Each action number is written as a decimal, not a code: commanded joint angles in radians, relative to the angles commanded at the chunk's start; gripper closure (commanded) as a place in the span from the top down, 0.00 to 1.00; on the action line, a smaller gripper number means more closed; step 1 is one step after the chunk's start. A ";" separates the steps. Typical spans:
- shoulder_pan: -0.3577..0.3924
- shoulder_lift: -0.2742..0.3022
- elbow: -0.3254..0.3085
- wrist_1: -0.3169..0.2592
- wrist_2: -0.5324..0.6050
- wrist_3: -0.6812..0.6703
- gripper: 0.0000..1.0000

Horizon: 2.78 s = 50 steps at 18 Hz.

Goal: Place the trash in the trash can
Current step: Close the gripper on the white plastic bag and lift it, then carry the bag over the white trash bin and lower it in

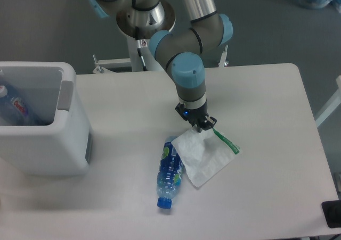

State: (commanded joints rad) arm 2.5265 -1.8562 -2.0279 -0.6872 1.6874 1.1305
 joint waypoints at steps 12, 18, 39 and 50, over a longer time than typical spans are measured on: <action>0.031 0.020 0.106 -0.015 -0.012 -0.098 0.00; 0.031 0.098 0.184 -0.069 -0.130 -0.221 0.00; -0.141 0.508 0.345 -0.442 -0.784 -0.468 0.00; -0.264 0.604 0.227 -0.459 -0.778 -0.405 0.00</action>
State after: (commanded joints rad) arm 2.2626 -1.2517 -1.8007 -1.1459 0.9097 0.7253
